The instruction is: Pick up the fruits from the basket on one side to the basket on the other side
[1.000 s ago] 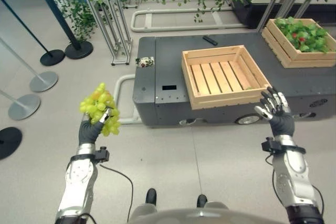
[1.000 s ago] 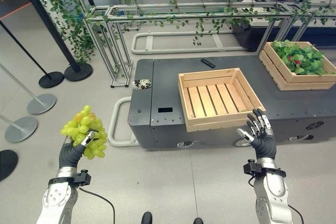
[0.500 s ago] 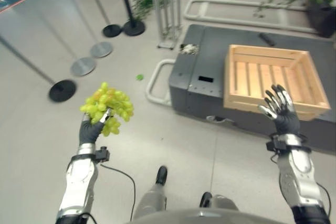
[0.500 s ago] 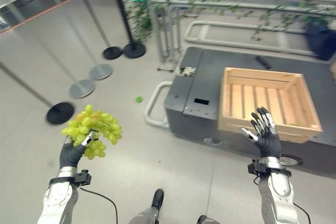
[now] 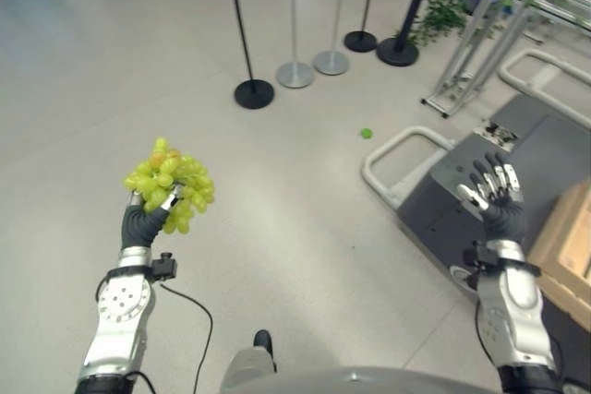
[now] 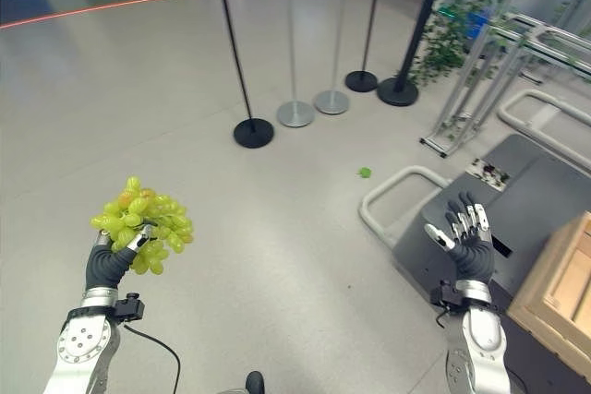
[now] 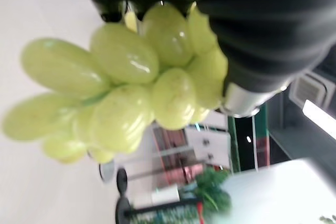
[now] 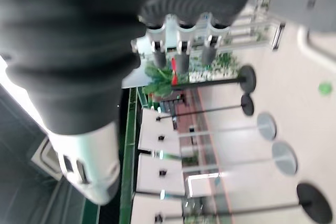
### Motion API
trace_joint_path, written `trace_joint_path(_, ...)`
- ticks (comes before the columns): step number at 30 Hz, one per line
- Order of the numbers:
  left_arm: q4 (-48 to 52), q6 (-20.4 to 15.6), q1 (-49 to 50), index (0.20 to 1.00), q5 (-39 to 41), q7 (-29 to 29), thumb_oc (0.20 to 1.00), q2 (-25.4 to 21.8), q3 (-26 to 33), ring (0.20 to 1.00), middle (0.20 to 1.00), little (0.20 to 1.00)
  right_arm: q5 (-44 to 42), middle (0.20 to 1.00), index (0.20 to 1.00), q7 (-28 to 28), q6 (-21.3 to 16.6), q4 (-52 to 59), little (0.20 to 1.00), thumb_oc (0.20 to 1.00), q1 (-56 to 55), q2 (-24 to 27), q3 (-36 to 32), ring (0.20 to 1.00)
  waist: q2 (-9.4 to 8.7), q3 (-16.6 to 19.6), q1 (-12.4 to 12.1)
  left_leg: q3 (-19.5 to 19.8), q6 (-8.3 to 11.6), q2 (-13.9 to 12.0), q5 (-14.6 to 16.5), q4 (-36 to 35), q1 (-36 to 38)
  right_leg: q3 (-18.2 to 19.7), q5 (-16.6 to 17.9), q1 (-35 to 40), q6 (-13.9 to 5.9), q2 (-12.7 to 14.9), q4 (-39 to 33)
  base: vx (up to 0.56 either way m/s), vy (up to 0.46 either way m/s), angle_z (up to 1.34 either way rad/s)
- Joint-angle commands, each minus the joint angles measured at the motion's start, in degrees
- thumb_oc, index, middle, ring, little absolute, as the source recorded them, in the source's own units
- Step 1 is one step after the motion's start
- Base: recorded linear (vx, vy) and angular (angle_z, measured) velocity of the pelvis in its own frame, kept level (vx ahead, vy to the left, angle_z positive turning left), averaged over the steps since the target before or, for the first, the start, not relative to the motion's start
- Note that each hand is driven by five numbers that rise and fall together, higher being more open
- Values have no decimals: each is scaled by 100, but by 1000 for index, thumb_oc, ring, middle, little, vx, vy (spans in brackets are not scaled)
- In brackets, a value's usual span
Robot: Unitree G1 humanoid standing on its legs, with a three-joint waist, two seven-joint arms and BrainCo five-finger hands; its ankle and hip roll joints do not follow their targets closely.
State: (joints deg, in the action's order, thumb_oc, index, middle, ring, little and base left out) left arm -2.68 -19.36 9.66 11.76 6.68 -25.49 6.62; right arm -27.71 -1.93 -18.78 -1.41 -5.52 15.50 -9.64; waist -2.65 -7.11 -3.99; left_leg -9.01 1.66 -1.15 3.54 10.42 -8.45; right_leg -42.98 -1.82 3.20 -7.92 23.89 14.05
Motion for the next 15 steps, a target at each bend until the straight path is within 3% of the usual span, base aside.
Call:
trace_joint_path(1,848,-539,-236,200,-109,99,200,-130,385,200,200,200,89,1000,1000,3,-276,155,1000,1000,234,192,227,1000,119,-23,-78,468,1,106,622,349,112,333,697,-342,-376,337,544,171,384,80)
trace_joint_path(2,904,-532,-231,200,-128,124,200,-153,366,200,200,200,143,1000,1000,12,-269,159,1000,1000,279,152,363,1000,129,-66,-85,609,-87,261,681,348,178,577,798,-445,-423,463,821,84,326,121)
trace_joint_path(3,907,-533,-266,200,-136,145,200,-172,306,200,200,200,171,1000,1000,19,-295,187,1000,1000,263,134,434,1000,120,-101,-58,716,-171,391,540,381,95,912,864,-537,-299,408,866,45,278,117)
trace_joint_path(4,895,-540,-272,200,-144,147,200,-193,251,200,200,200,221,1000,1000,58,-258,250,1000,1000,235,150,488,1000,175,-73,11,866,-179,427,486,249,153,1390,626,-733,-200,153,916,-2,161,114)
trace_joint_path(5,896,-540,-272,200,-144,148,200,-193,250,200,200,200,222,1000,1000,58,-258,251,1000,1000,233,150,488,1000,174,-69,4,860,-179,426,487,248,151,1399,624,-743,-199,153,921,188,125,116)
trace_joint_path(6,889,-570,-383,200,-309,184,200,-255,155,200,200,200,275,1000,1000,184,-248,245,1000,1000,240,229,611,1000,203,-36,132,1352,-148,546,374,49,299,2257,321,-1088,-58,-355,479,232,32,105)
trace_joint_path(7,901,-575,-418,200,-255,127,200,-227,131,200,200,200,288,1000,1000,262,-234,231,1000,1000,249,272,656,1000,187,-53,140,1605,-132,618,339,-9,350,2368,271,-1136,-47,-456,120,360,-41,133)
trace_joint_path(8,922,-585,-419,200,-258,107,200,-217,167,200,200,200,257,1000,1000,359,-219,258,1000,1000,231,246,696,1000,143,-97,165,1952,-127,705,365,-67,387,2538,339,-1256,-120,-564,-478,199,-89,105)
trace_joint_path(9,924,-584,-421,200,-259,108,200,-217,169,200,200,200,256,1000,1000,361,-220,256,1000,1000,236,245,695,1000,136,-87,181,1964,-130,719,331,-82,367,2523,376,-1258,-120,-554,-513,208,-93,140)
trace_joint_path(10,898,-583,-462,200,-241,115,200,-219,163,200,200,200,259,1000,1000,391,-199,200,1000,1000,272,256,743,1000,139,-113,281,2205,-156,755,318,-111,409,2995,364,-1466,-126,-757,-744,187,-57,135)
trace_joint_path(11,851,-581,-509,200,-160,89,200,-207,138,200,200,200,244,1000,1000,442,-175,204,1000,1000,249,286,766,1000,117,-151,423,2519,-174,807,371,-87,487,3716,355,-1604,-157,-1015,-931,261,-73,153)
trace_joint_path(13,738,-583,-587,200,-103,61,200,-171,61,200,200,200,238,1000,1000,485,-128,167,1000,1000,266,355,829,1000,22,-244,528,2918,-167,878,465,-9,579,4392,544,-1683,-243,-1204,-1099,183,-132,147)
trace_joint_path(15,704,-590,-583,200,-115,35,200,-185,34,200,200,200,232,1000,1000,538,-78,125,1000,1000,320,416,873,1000,-91,-280,551,3226,-146,947,437,-50,593,4609,720,-1742,-304,-1256,-1192,82,-219,176)
